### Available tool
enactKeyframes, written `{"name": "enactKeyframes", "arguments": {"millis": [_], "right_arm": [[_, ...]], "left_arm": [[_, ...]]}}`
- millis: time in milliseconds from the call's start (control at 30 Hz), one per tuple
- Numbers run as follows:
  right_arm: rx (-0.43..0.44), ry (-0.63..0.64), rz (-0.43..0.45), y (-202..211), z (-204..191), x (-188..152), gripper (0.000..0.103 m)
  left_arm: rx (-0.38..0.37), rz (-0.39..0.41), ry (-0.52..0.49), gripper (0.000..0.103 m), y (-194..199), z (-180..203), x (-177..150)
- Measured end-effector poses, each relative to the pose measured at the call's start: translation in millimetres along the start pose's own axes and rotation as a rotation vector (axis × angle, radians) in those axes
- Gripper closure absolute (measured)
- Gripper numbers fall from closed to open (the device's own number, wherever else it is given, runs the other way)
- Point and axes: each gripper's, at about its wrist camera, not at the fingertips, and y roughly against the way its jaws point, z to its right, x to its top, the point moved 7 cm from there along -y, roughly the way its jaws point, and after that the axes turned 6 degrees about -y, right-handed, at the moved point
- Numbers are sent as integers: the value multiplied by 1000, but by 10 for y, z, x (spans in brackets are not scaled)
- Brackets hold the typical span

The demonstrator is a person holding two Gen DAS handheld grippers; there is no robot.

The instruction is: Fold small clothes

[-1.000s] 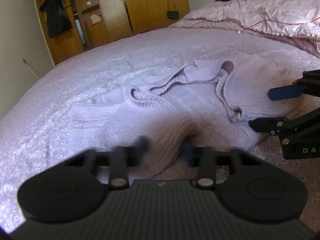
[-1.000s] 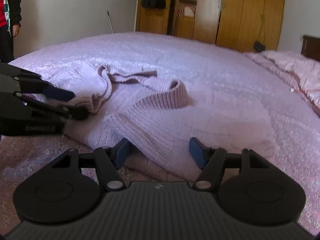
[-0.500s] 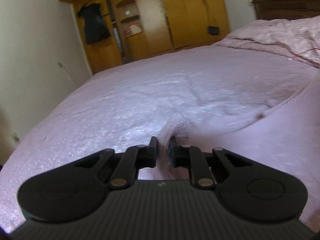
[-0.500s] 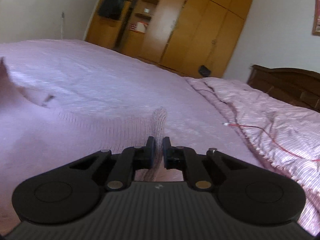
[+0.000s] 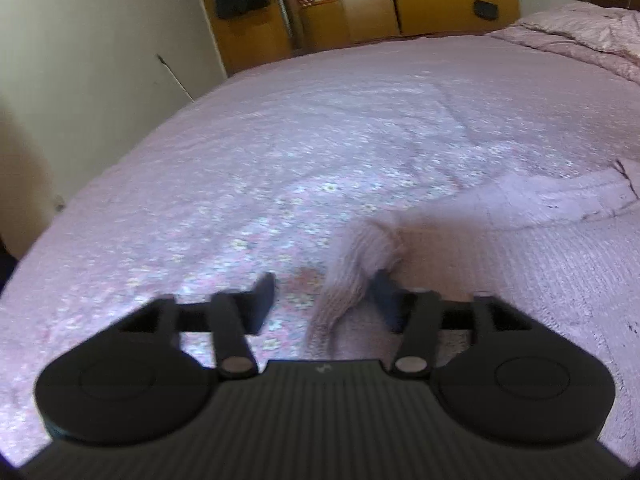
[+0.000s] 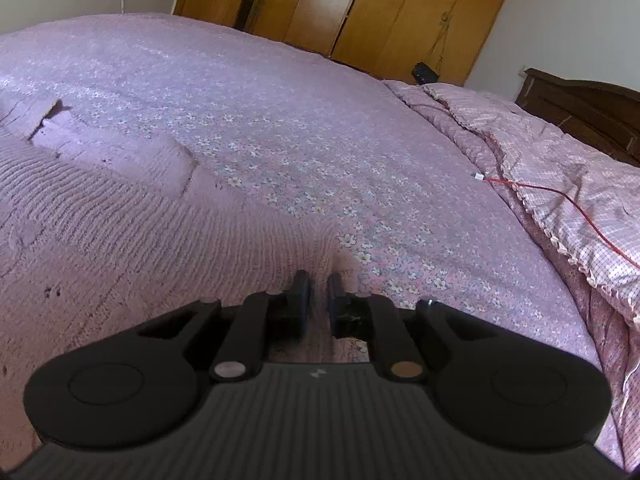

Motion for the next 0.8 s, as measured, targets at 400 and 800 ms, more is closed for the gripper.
{"name": "enactKeyframes", "arguments": {"millis": [400,800], "right_arm": [[47,-243,-34,426,423,-107,26],[342,-547,-140,865,536,-496,14]], "left_arm": [[-47,0,68,40,315,-199,33],[-208,-98,222,40,847,-191,-264]]}}
